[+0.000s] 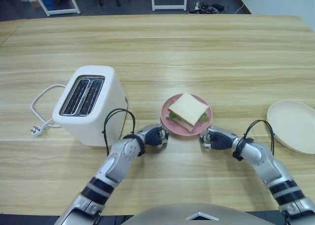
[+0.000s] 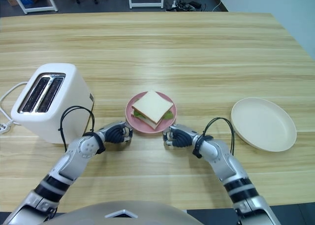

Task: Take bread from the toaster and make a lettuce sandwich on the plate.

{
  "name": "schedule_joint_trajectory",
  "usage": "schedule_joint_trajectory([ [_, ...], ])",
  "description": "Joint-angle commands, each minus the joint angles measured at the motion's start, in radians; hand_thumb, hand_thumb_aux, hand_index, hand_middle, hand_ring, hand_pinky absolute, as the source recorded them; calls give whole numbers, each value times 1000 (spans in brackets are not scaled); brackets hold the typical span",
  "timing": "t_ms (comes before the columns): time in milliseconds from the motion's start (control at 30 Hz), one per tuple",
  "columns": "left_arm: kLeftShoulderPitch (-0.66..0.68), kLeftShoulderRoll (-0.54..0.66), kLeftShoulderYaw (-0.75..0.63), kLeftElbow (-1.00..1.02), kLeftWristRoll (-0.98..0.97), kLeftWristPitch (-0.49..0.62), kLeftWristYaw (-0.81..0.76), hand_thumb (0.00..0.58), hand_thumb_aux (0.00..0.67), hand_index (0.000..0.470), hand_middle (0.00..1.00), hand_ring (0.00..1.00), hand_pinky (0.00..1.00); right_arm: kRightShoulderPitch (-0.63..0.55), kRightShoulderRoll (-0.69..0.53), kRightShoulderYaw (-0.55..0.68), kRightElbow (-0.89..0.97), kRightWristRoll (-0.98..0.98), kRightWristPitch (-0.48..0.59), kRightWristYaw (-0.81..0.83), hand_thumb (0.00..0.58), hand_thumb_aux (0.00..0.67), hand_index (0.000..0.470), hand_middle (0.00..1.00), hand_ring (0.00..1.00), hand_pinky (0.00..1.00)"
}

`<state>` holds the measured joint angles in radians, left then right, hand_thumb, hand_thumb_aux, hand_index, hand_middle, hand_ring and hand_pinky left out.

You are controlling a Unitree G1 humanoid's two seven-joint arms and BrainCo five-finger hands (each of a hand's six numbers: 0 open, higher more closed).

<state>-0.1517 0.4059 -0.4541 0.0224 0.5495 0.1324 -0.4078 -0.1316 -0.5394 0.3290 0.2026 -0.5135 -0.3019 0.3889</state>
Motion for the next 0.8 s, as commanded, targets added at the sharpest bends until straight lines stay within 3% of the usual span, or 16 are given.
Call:
schedule_joint_trajectory([
  [33,-120,-94,-47,369,42,-5,100,580,670,470,1000,1000,1000,-161,66,83,290,-113,25,-80,580,670,470,1000,1000,1000],
  [167,-245,-158,-33,578,28,-73,187,580,670,470,1000,1000,1000,-310,111,130,486,-154,2,-162,580,670,470,1000,1000,1000],
  [300,-254,-174,-2,625,-34,-158,193,580,670,470,980,980,980,-320,88,139,503,-137,-36,-181,580,670,470,1000,1000,1000],
  [333,-233,-172,16,601,-68,-185,180,580,670,470,745,745,745,-294,66,125,461,-106,-51,-159,580,670,470,1000,1000,1000],
  [367,-204,-164,34,563,-101,-207,171,580,670,470,255,255,255,-255,40,102,399,-54,-72,-120,580,670,470,1000,1000,1000],
  [400,-160,-148,61,494,-139,-240,170,553,525,369,0,0,0,-197,5,67,302,40,-98,-54,580,670,470,1000,1000,1000],
  [433,-116,-132,91,416,-173,-309,196,415,313,219,0,0,0,-136,-28,27,197,159,-132,7,575,607,426,1000,1000,1000],
  [467,-80,-135,139,338,-206,-399,261,0,0,0,0,0,0,-76,-46,-23,82,305,-153,60,543,502,352,973,973,973],
  [500,-37,-164,206,232,-293,-457,293,0,0,0,0,0,0,-17,-56,-82,-45,476,-157,107,0,0,0,0,0,0],
  [567,15,-219,298,73,-429,-527,335,0,0,0,0,0,0,57,-36,-192,-226,710,-138,106,0,0,0,0,0,0],
  [633,12,-287,354,22,-536,-530,367,0,0,0,0,0,0,71,38,-274,-305,788,-71,1,0,0,0,0,0,0],
  [733,-60,-397,468,146,-737,-470,402,0,0,0,0,0,0,47,217,-326,-283,746,38,-245,0,0,0,0,0,0],
  [800,-115,-426,538,294,-778,-458,444,0,0,0,0,0,0,28,321,-314,-170,599,60,-422,0,0,0,0,0,0],
])
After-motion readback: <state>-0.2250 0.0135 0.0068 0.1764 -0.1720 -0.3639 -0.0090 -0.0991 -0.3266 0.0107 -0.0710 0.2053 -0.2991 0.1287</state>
